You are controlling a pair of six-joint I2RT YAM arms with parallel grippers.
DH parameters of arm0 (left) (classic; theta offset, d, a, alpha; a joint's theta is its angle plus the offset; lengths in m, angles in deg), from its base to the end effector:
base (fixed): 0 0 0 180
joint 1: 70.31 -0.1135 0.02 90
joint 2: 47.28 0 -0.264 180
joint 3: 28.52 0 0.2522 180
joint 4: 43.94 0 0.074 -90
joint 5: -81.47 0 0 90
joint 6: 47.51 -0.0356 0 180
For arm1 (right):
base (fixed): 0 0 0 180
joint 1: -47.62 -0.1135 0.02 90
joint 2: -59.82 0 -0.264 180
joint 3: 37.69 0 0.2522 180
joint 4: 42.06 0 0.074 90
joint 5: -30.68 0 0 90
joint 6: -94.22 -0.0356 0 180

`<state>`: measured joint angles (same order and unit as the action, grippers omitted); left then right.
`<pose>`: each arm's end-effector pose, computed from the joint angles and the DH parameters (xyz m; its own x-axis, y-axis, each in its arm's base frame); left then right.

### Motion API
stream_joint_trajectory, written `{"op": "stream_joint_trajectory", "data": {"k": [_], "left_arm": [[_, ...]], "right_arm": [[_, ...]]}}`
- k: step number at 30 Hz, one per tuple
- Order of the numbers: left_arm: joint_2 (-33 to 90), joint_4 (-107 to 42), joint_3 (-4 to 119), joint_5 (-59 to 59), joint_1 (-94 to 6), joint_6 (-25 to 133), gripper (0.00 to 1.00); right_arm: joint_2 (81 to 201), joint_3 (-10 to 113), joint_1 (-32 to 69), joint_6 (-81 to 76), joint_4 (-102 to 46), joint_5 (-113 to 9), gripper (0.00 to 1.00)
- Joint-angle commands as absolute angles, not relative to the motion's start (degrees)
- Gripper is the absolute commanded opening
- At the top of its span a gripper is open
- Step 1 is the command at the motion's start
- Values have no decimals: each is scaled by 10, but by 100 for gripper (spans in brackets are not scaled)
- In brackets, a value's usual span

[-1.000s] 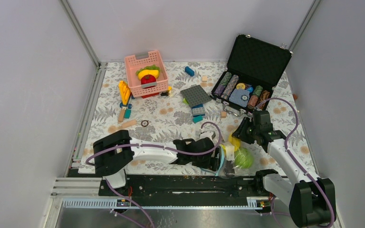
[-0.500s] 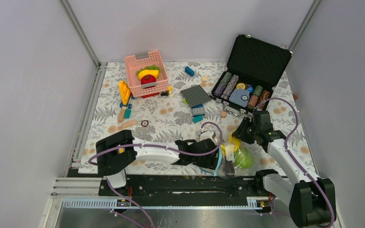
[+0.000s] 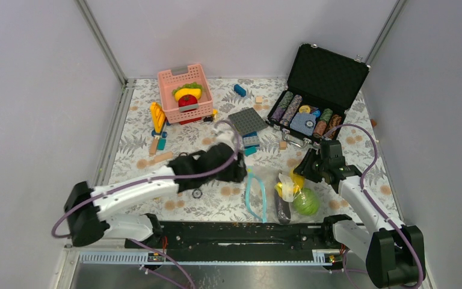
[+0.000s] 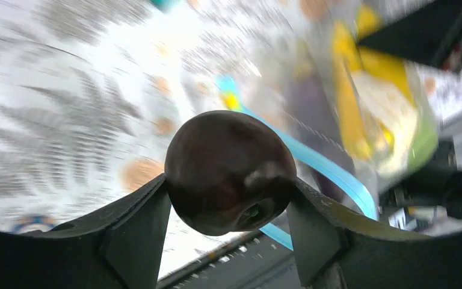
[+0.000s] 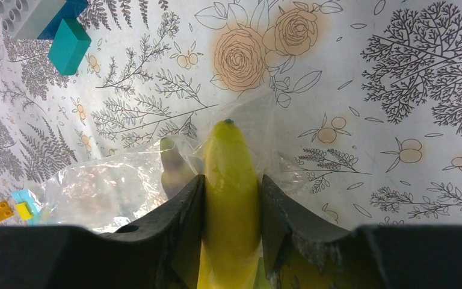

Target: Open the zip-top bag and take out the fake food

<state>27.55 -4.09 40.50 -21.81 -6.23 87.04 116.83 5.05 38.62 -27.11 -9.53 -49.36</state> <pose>0.1288 -0.2462 0.2651 -0.7876 0.0587 -0.6133 0.3545 0.8573 -0.3732 0.1920 0.0366 0.1933 -0.7559 0.3988 -0.5192 0.1429 0.8744 0.4636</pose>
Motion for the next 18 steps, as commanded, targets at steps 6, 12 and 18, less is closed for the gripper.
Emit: {"op": "stream_joint_trajectory", "data": {"k": [6,12,18], "left_arm": [[187,7,470,-216,-309,708,54],[326,0,615,-182,-426,643,54],[481,-5,769,-150,-526,629,53]], "right_arm": [[1164,52,382,-266,-103,-500,0],[1158,50,383,-267,-101,-498,0],[1158,47,383,-269,-101,-494,0]]}}
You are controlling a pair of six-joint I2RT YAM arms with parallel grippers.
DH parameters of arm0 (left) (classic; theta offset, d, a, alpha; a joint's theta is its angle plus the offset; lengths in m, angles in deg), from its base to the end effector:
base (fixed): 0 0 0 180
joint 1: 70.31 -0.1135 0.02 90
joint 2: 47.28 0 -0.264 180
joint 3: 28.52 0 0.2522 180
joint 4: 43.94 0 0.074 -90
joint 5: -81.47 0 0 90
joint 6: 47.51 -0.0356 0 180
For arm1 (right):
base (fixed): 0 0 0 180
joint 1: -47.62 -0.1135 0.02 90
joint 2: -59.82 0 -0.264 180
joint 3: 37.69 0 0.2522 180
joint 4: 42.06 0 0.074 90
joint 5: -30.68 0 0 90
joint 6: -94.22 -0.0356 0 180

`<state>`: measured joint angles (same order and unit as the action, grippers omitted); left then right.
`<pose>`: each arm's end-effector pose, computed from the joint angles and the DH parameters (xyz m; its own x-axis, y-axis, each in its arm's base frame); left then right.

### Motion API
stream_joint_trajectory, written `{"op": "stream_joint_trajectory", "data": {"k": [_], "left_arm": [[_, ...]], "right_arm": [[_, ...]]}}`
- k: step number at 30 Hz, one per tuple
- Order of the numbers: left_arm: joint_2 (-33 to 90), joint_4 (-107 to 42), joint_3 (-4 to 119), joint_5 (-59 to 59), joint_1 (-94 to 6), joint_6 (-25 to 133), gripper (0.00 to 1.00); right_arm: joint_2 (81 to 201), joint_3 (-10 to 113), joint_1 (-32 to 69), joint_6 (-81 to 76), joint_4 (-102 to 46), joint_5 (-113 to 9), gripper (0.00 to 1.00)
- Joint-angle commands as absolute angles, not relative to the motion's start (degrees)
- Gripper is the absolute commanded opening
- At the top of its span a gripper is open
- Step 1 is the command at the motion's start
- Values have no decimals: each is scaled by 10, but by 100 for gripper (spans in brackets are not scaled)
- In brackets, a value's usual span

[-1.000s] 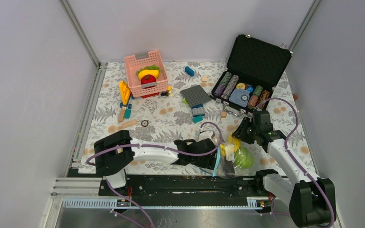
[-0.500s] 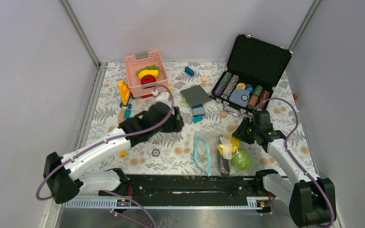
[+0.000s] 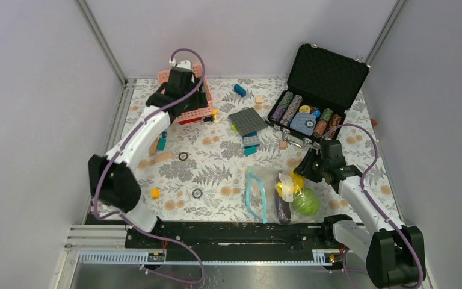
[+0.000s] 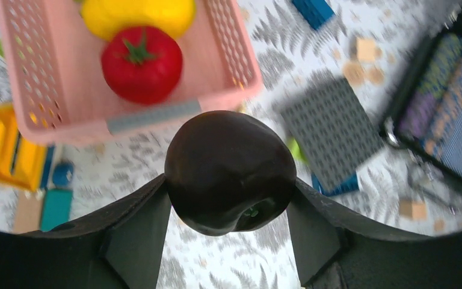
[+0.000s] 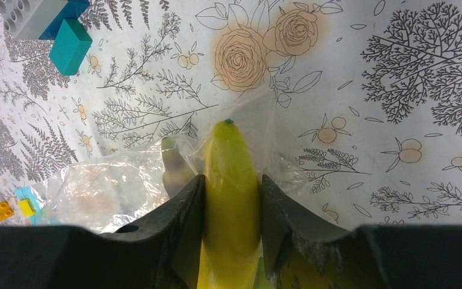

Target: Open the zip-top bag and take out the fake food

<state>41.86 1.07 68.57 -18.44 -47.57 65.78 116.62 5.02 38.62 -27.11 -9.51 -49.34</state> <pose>0.3278 -0.1307 0.3466 -0.6110 -0.1662 -0.7740 0.0137 0.9753 -0.2203 0.1916 0.0366 0.1937 -0.7546 0.3990 -0.5210 0.1414 0.8741 0.4646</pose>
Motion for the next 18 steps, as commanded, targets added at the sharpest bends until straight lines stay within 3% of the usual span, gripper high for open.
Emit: {"op": "stream_joint_trajectory", "data": {"k": [1,10,18], "left_arm": [[505,-4,791,-139,-539,630,53],[687,40,990,-165,-608,618,54],[737,48,982,-187,-620,626,61]], "right_arm": [[1159,47,383,-269,-101,-494,0],[1164,49,383,-266,-101,-492,0],[1175,49,383,-260,-105,-493,0]]}}
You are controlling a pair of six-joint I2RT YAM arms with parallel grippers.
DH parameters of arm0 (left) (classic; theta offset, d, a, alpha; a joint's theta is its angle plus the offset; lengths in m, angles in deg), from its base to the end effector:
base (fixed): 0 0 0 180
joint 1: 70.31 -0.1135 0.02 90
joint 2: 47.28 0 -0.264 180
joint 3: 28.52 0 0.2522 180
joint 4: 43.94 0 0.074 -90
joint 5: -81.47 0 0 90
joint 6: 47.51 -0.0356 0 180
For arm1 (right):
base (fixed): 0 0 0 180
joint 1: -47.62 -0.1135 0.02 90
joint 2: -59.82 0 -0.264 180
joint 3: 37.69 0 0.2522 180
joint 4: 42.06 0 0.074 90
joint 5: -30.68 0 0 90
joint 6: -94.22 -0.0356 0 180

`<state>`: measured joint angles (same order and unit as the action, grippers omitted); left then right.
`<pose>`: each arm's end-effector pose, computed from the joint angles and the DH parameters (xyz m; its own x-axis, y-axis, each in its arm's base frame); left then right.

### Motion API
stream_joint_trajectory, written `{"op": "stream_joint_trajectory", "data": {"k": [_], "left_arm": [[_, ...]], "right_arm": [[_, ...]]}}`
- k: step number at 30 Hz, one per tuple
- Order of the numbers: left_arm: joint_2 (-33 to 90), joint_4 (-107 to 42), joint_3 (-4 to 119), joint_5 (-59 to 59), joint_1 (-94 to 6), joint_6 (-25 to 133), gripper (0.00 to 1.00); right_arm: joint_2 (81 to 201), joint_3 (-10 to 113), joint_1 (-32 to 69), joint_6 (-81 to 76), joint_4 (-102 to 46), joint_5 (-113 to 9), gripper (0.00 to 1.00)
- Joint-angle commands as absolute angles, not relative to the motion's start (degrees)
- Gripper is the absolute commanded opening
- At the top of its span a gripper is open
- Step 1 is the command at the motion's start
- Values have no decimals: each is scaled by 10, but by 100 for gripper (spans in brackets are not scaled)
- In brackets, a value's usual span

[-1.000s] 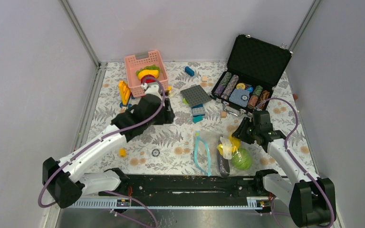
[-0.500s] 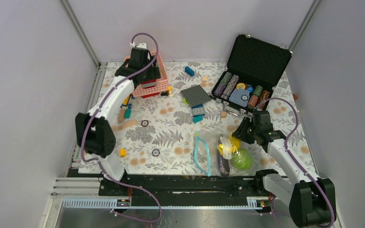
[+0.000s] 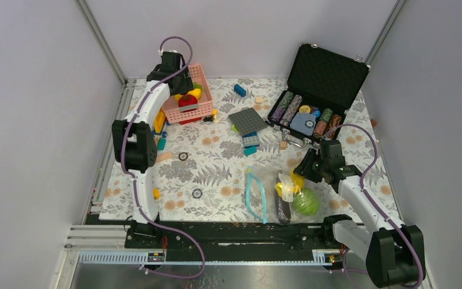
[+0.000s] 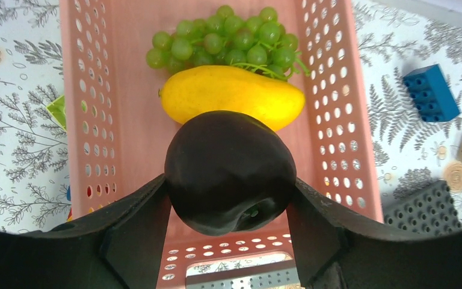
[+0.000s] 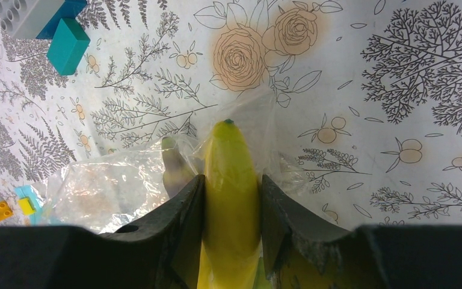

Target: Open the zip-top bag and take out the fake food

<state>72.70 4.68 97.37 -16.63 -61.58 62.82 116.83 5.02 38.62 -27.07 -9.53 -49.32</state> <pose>0.4782 -0.0684 0.2940 -0.6453 -0.2489 -0.7222 -0.1880 0.9681 -0.1657 0.1919 0.0367 0.1931 -0.7565 0.3980 -0.5189 0.1422 0.8746 0.4636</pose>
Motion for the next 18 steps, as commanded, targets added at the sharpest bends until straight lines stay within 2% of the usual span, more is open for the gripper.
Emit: {"op": "stream_joint_trajectory", "data": {"k": [1,4,7,10,15,18], "left_arm": [[740,48,976,-189,-621,629,61],[743,45,957,-189,-622,632,63],[745,45,946,-189,-622,632,76],[738,47,937,-187,-622,634,83],[728,52,921,-170,-622,624,84],[727,67,919,-155,-621,615,79]], "right_arm": [[1176,50,383,-260,-105,-492,0],[1173,49,383,-259,-105,-492,0],[1170,47,383,-258,-105,-494,0],[1170,46,383,-259,-105,-492,0],[1167,46,383,-262,-105,-489,0],[1163,47,383,-263,-105,-486,0]]}}
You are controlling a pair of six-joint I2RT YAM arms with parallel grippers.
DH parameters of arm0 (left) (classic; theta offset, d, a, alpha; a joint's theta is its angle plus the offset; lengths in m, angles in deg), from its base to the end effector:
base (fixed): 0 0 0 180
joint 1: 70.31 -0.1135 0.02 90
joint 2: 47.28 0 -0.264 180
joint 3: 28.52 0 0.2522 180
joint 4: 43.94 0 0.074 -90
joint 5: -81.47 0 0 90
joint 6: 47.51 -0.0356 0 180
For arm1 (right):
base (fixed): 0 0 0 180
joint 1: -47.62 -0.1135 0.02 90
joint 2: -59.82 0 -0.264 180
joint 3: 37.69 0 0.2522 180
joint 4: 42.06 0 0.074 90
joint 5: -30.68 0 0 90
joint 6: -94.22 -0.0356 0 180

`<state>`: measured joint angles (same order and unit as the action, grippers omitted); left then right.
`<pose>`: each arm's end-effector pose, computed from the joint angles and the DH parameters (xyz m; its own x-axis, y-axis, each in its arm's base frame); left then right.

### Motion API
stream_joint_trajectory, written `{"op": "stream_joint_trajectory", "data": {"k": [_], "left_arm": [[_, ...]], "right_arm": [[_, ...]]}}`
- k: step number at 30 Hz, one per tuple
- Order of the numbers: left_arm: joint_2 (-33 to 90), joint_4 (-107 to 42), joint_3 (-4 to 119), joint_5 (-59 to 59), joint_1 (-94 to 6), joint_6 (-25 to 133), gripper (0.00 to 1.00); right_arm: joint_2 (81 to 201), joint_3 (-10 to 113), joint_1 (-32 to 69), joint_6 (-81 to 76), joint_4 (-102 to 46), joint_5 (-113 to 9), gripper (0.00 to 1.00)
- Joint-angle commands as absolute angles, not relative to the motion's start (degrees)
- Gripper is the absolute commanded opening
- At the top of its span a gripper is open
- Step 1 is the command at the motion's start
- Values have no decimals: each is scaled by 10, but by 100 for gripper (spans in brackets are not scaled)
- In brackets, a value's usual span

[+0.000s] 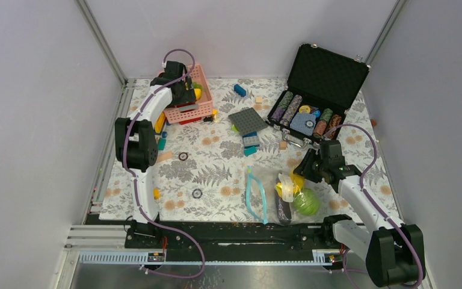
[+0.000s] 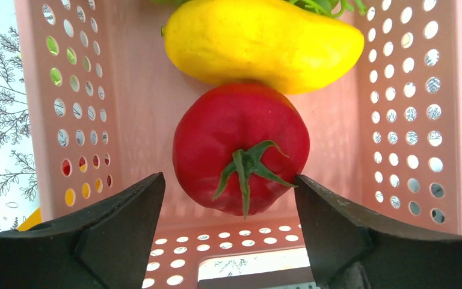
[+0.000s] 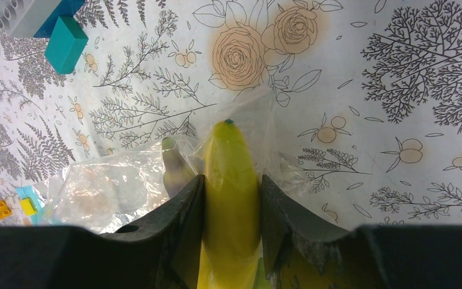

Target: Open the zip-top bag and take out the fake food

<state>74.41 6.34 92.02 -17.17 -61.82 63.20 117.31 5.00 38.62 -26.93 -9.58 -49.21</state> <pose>0.4745 -0.0654 0.2477 -0.7422 -0.2427 -0.6247 -0.2236 0.9684 -0.1106 0.1925 0.0368 0.1916 -0.7615 0.3950 -0.5139 0.1429 0.8757 0.4613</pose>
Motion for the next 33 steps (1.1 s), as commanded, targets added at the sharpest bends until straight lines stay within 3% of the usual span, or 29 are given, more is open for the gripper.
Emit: {"op": "stream_joint_trajectory", "data": {"k": [1,9,17,33], "left_arm": [[724,72,915,-151,-621,615,77],[689,104,897,-124,-601,597,73],[658,158,879,-195,-532,564,73],[494,130,629,-194,-476,643,72]], "right_arm": [[1161,47,382,-263,-105,-485,0],[1150,44,383,-266,-101,-484,0],[1135,40,383,-269,-95,-480,0],[1109,28,383,-285,-94,-467,0]]}}
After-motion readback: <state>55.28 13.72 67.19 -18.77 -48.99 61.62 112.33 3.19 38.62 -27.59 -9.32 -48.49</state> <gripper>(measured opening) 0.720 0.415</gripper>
